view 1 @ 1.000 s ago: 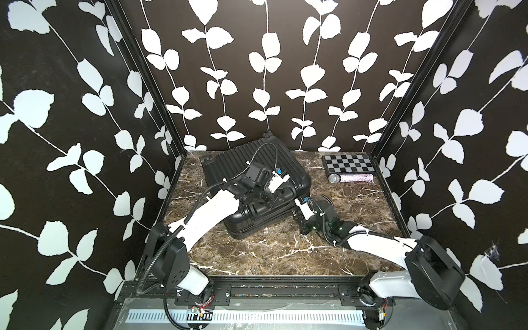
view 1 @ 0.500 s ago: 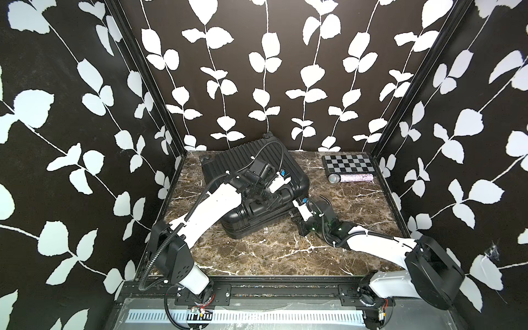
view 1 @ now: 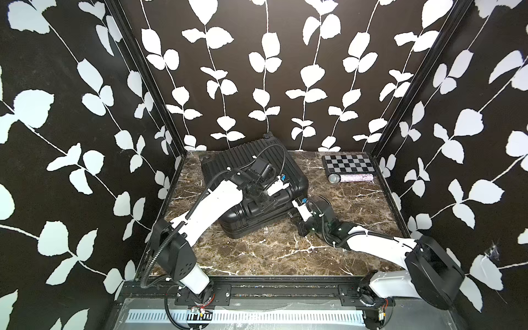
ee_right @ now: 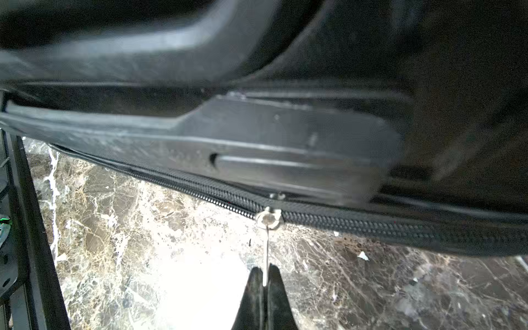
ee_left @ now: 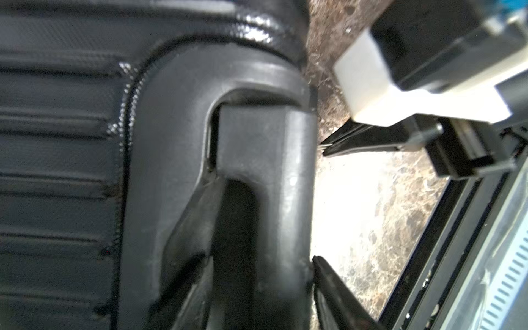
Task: Close the suitcase zippers
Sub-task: Zip the zipper on the suitcase.
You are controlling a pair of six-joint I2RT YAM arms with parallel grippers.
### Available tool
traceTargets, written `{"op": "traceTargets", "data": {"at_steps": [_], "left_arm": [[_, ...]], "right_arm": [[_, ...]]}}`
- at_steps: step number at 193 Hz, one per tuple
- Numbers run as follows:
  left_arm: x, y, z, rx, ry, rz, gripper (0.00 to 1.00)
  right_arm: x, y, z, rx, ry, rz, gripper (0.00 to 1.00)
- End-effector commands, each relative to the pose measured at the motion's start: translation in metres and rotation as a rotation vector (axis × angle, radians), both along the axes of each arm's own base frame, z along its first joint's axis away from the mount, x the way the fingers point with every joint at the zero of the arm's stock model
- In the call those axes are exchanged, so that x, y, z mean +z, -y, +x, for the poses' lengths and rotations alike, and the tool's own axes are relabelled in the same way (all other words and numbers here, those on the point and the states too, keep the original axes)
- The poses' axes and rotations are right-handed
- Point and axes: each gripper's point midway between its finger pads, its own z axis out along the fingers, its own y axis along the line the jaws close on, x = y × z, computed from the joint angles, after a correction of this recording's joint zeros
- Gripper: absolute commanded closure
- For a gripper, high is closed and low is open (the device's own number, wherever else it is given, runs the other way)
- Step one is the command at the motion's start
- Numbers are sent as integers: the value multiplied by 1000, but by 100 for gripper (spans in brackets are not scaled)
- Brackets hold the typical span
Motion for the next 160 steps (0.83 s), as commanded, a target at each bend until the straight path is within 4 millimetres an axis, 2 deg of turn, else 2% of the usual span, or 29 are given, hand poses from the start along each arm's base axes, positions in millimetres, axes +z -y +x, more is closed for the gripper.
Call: {"op": "traceTargets", "data": {"at_steps": [1, 24, 51, 82, 116, 135, 160], "left_arm": [[-33, -35, 10, 62, -40, 193, 48], [-35, -26, 14, 65, -56, 165, 55], [-36, -9, 16, 56, -84, 98, 56], [-45, -2, 20, 71, -121, 91, 60], [-53, 5, 25, 100, -147, 76, 75], [-50, 11, 29, 134, -144, 37, 84], [-35, 22, 40, 197, -115, -50, 94]], "right_arm": [[-5, 0, -15, 45, -29, -17, 100], [-5, 0, -16, 49, -31, -14, 100], [-6, -1, -17, 52, -37, -14, 100], [-6, -1, -17, 55, -36, -13, 100], [-4, -1, -18, 62, -30, -10, 100], [-4, -1, -19, 65, -31, -9, 100], [-2, -1, -19, 68, -23, -4, 100]]}}
